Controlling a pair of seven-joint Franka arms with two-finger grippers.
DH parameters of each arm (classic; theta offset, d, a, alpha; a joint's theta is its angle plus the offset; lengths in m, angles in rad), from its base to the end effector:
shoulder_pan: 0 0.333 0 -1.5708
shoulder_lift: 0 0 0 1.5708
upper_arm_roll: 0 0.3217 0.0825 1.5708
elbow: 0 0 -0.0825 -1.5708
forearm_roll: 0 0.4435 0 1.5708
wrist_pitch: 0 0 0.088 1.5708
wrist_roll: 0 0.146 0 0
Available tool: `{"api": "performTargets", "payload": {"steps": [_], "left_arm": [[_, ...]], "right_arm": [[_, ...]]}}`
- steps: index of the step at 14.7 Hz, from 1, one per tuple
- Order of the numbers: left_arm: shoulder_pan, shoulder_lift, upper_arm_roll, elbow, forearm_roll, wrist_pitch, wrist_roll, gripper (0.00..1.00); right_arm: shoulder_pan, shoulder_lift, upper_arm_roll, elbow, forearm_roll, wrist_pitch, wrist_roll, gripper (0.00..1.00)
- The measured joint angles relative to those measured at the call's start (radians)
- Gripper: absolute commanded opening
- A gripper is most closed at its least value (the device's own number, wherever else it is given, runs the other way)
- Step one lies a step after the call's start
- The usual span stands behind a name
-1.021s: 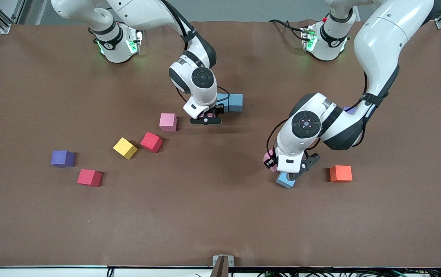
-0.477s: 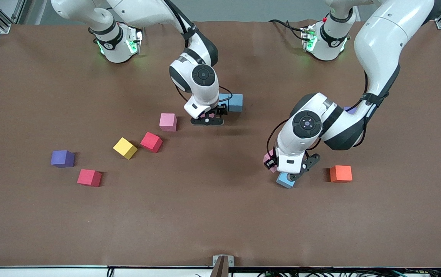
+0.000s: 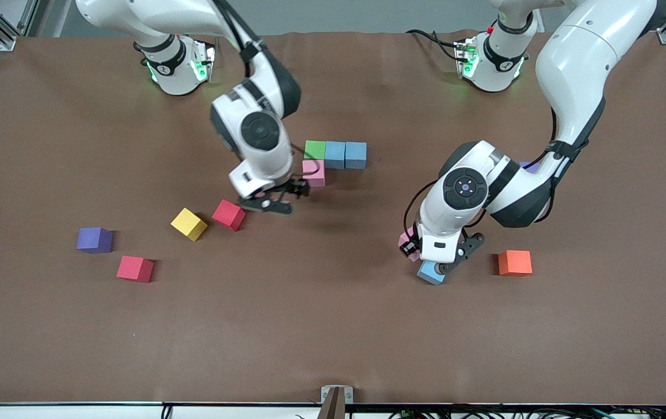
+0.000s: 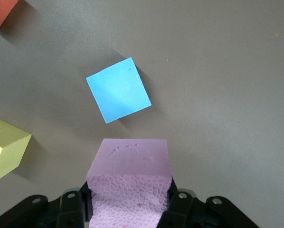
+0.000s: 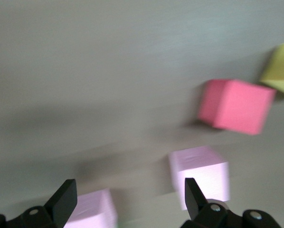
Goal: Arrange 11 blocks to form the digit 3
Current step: 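Place the pink cube below the green cube with the right gripper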
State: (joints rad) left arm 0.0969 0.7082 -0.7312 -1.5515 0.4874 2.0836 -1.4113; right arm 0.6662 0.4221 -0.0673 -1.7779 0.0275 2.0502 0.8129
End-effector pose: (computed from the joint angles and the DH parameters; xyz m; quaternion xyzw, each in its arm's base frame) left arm 0.6609 -0.3585 0.2488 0.9453 0.3258 -0.0048 0.0162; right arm 0.5590 0.3863 0.2414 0.9909 -0.1118 -0.0551 0.0499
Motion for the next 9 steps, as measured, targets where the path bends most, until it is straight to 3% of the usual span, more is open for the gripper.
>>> {"api": "performTargets", "payload": {"steps": [9], "left_arm": [[-0.002,0.0,0.0,0.0,0.0,0.0,0.0,0.2]], "right_arm": [[-0.05,-0.032,0.009,-0.155,0.0,0.014,-0.314,1.0]]}}
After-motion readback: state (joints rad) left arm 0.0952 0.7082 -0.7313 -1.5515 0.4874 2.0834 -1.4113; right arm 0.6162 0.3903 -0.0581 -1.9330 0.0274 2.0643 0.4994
